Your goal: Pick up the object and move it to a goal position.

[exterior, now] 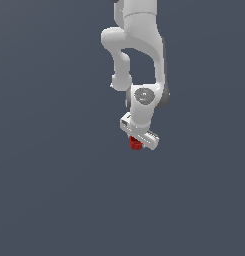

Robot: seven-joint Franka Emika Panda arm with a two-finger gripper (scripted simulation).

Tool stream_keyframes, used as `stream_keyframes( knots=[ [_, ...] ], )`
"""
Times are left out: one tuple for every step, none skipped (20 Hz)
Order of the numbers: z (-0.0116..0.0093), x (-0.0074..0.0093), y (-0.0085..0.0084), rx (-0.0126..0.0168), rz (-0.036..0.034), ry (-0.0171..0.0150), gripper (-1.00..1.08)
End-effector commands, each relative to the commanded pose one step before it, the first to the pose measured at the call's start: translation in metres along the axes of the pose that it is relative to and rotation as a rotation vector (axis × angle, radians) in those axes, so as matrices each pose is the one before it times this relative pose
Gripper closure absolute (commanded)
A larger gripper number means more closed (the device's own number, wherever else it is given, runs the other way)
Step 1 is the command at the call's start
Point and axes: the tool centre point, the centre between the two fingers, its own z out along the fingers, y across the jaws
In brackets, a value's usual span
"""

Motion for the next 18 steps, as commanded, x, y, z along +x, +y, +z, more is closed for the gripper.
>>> stream_keyframes(
  knots=[
    [0.00115, 0.00021, 0.00061, -0.00113, 0.00069, -0.00049, 1.08],
    [0.00000, 0.00000, 0.00000, 0.00000, 0.00000, 0.00000, 1.08],
    [0.00000, 0.00000, 0.00000, 0.00000, 0.00000, 0.00000, 1.08],
    [0.00000, 0.00000, 0.00000, 0.00000, 0.00000, 0.00000, 1.08],
    [0.00000, 0.00000, 0.00000, 0.00000, 0.00000, 0.00000, 1.08],
    [0.00000, 0.00000, 0.00000, 0.00000, 0.00000, 0.00000, 1.08],
    [-0.00107, -0.00014, -0.00072, 0.00143, -0.00066, 0.00063, 1.08],
    [-0.00024, 0.00017, -0.00033, 0.00093, -0.00057, 0.00050, 1.08],
    [-0.00060, 0.00057, -0.00097, 0.00257, -0.00158, 0.00137, 1.08],
    [-0.00108, 0.00091, -0.00164, 0.00442, -0.00271, 0.00236, 1.08],
    [-0.00150, 0.00128, -0.00228, 0.00615, -0.00377, 0.00329, 1.08],
    [-0.00191, 0.00165, -0.00292, 0.00785, -0.00482, 0.00420, 1.08],
    [-0.00234, 0.00199, -0.00356, 0.00958, -0.00587, 0.00513, 1.08],
    [-0.00276, 0.00234, -0.00418, 0.01125, -0.00689, 0.00602, 1.08],
    [-0.00315, 0.00268, -0.00478, 0.01287, -0.00788, 0.00689, 1.08],
    [-0.00355, 0.00300, -0.00537, 0.01445, -0.00885, 0.00774, 1.08],
    [-0.00393, 0.00332, -0.00593, 0.01597, -0.00978, 0.00856, 1.08],
    [-0.00430, 0.00361, -0.00648, 0.01744, -0.01067, 0.00934, 1.08]
  ],
)
